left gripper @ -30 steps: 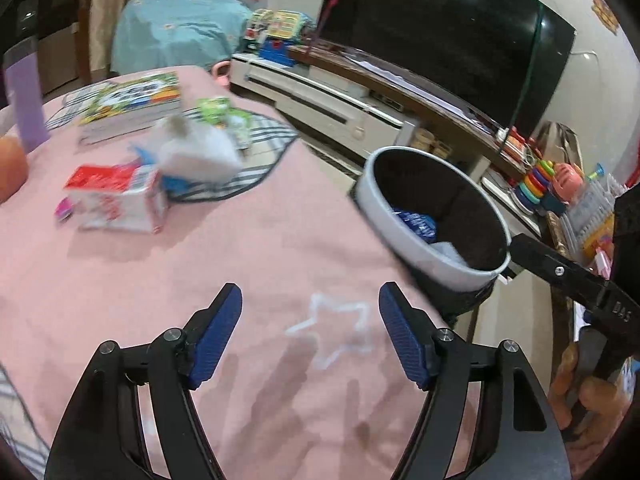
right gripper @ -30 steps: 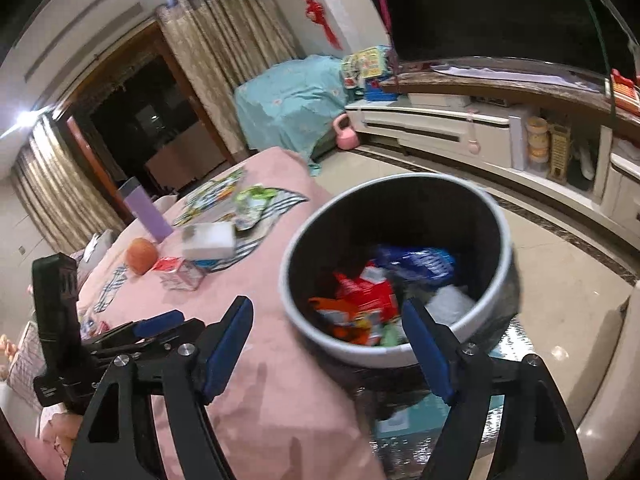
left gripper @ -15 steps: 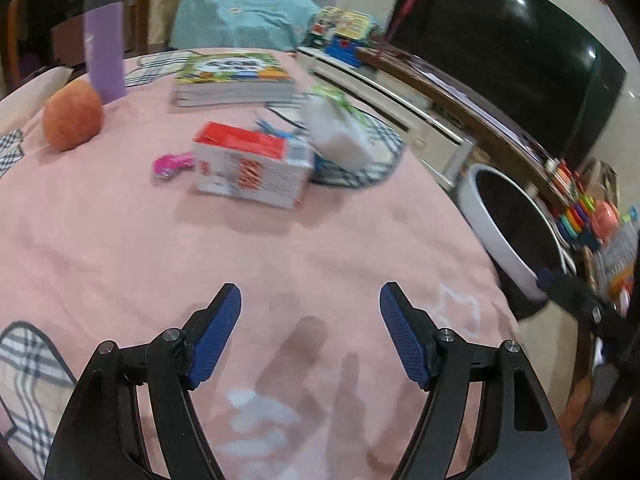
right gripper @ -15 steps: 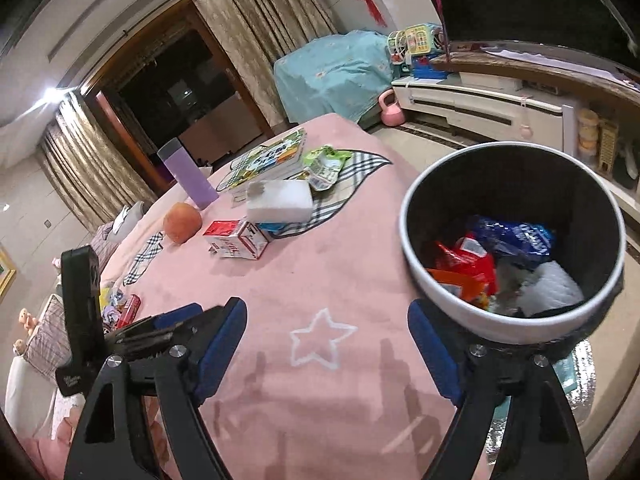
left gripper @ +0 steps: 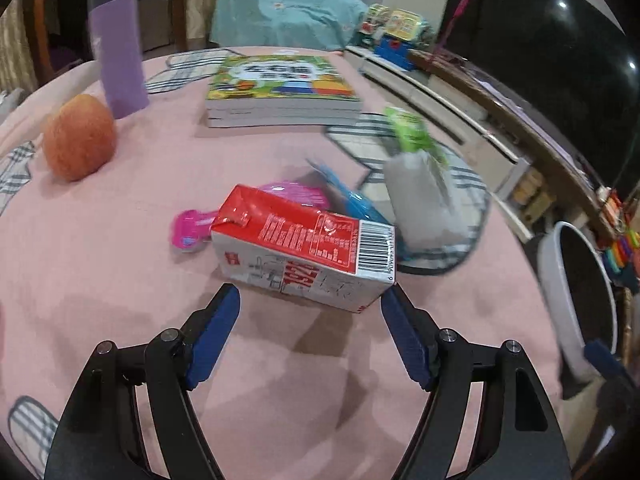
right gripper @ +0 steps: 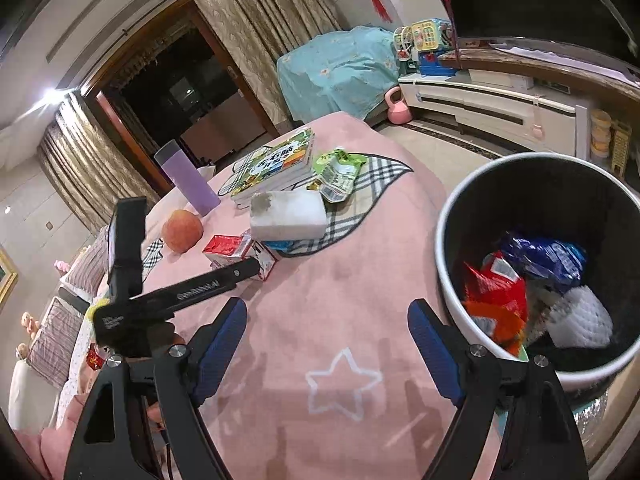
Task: Collect trash
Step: 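Grasp the red-and-white milk carton with the left tool while the right tool grasps the white foam block, then carry the red-and-white carton and white foam block over the bin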
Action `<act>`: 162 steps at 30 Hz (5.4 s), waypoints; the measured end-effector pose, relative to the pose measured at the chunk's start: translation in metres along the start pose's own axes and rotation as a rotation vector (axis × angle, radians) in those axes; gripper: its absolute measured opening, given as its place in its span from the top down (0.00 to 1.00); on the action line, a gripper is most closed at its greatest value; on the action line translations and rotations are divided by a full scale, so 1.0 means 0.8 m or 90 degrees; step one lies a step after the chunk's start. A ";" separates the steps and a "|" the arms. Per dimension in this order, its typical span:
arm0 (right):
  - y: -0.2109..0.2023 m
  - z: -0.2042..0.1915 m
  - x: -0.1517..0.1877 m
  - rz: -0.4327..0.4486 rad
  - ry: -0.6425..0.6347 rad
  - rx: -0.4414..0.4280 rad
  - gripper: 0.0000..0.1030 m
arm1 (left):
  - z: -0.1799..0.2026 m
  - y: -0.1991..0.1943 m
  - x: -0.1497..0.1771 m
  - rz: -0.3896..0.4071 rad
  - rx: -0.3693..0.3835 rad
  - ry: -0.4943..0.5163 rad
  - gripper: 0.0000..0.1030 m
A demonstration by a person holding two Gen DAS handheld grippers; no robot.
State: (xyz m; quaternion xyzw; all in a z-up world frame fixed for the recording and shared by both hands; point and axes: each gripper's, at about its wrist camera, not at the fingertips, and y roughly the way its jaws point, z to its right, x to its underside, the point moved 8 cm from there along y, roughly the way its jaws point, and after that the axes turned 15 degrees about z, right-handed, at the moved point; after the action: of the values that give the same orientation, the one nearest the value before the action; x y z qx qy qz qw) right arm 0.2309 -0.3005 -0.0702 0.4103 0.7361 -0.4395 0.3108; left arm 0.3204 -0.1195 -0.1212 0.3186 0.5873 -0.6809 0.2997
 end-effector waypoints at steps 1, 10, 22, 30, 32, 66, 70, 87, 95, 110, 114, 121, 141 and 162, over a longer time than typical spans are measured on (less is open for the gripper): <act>0.005 -0.004 -0.002 -0.001 -0.006 -0.005 0.18 | -0.009 0.000 0.000 0.000 -0.009 -0.002 0.27; 0.078 -0.041 -0.004 -0.029 -0.031 -0.039 0.18 | -0.108 -0.038 0.022 0.003 -0.056 -0.032 0.27; 0.191 -0.029 0.002 -0.095 0.114 -0.035 0.17 | -0.100 -0.064 0.028 0.006 0.025 -0.096 0.24; 0.183 -0.038 -0.001 -0.074 0.117 -0.074 0.70 | -0.103 -0.037 -0.003 0.023 -0.043 -0.076 0.18; 0.163 -0.040 -0.002 -0.069 0.106 -0.086 0.76 | -0.105 -0.024 -0.005 0.020 -0.055 -0.062 0.17; 0.182 -0.056 0.015 -0.041 0.036 0.074 0.53 | -0.089 -0.063 0.017 0.016 0.094 -0.076 0.81; 0.155 -0.050 0.012 -0.022 0.045 0.046 0.68 | -0.095 -0.061 0.013 0.023 0.078 -0.097 0.47; 0.071 -0.034 0.020 -0.055 0.018 -0.012 0.69 | -0.070 -0.026 0.008 0.012 0.022 -0.061 0.50; 0.037 -0.031 0.015 -0.025 0.035 -0.030 0.69 | -0.003 -0.072 0.032 0.019 0.090 0.026 0.52; -0.038 0.012 0.001 0.015 0.038 -0.007 0.69 | 0.121 -0.127 0.046 0.039 0.174 0.123 0.52; -0.054 0.030 -0.007 0.026 0.040 0.003 0.69 | 0.150 -0.131 0.046 0.043 0.186 0.140 0.52; -0.086 0.073 -0.024 0.054 0.049 0.032 0.69 | 0.197 -0.138 0.043 0.052 0.204 0.169 0.52; -0.119 0.162 -0.054 0.064 0.067 0.086 0.69 | 0.297 -0.140 0.026 0.069 0.246 0.212 0.52; -0.112 0.189 -0.064 0.050 0.066 0.105 0.69 | 0.322 -0.118 0.023 0.054 0.259 0.219 0.52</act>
State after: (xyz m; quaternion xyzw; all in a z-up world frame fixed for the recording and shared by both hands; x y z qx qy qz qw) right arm 0.1909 -0.4784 -0.0566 0.4853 0.6959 -0.4642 0.2544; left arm 0.2141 -0.3630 -0.0507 0.5078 0.4668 -0.7075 0.1537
